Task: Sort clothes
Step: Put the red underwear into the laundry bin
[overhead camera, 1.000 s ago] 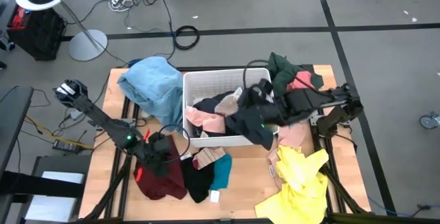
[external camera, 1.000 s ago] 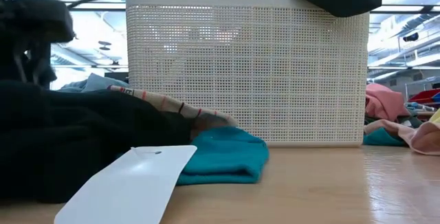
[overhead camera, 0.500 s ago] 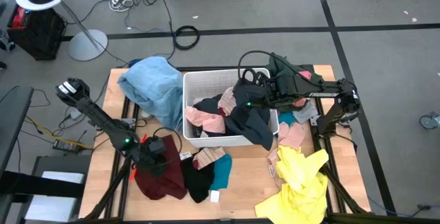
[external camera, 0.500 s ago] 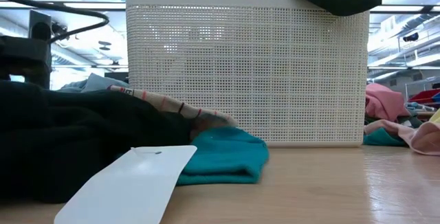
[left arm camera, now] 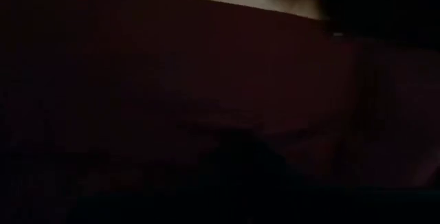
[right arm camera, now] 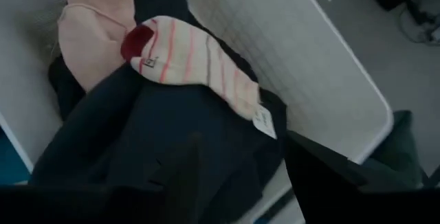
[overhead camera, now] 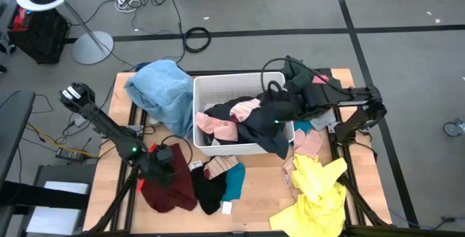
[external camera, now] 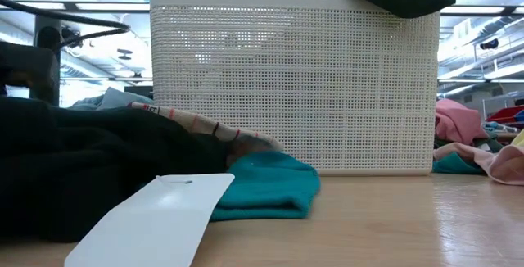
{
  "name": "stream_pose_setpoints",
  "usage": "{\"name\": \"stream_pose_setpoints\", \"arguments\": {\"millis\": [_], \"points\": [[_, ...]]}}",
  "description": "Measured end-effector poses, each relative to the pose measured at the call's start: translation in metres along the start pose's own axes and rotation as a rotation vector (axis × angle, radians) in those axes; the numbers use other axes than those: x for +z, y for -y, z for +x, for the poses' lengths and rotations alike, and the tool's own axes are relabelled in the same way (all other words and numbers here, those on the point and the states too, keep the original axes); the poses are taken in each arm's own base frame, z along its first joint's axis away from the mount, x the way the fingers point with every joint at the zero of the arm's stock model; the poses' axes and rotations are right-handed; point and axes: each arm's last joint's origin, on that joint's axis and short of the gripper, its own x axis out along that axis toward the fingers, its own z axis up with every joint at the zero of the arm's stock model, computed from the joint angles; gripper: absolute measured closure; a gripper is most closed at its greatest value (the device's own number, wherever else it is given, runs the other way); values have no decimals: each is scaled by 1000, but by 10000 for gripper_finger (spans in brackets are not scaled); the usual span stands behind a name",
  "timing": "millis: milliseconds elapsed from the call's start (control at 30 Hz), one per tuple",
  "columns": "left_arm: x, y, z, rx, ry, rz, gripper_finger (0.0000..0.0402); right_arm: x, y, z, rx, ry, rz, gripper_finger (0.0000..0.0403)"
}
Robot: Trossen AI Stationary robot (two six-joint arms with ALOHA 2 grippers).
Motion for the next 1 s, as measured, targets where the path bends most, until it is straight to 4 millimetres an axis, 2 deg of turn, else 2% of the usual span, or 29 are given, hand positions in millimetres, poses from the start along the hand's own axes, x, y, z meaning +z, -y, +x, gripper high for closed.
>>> {"name": "stream_pose_setpoints", "arguments": {"millis": [267, 467, 700, 833, 1000], "points": [[21, 29, -48, 129, -11, 76, 400, -24, -5, -36, 23, 64, 17, 209], [47, 55, -104, 154, 106, 150, 401, -38, -18, -53, 76, 102, 20, 211], [74, 70, -170, 168, 291, 200, 401, -59, -40, -72, 135, 147, 29, 214], [89, 74, -200, 155, 395, 236, 401, -82, -56, -71, 104, 187, 34, 220], [115, 75, -231, 161, 537, 256, 401, -121, -82, -55, 97, 161, 46, 225]]}}
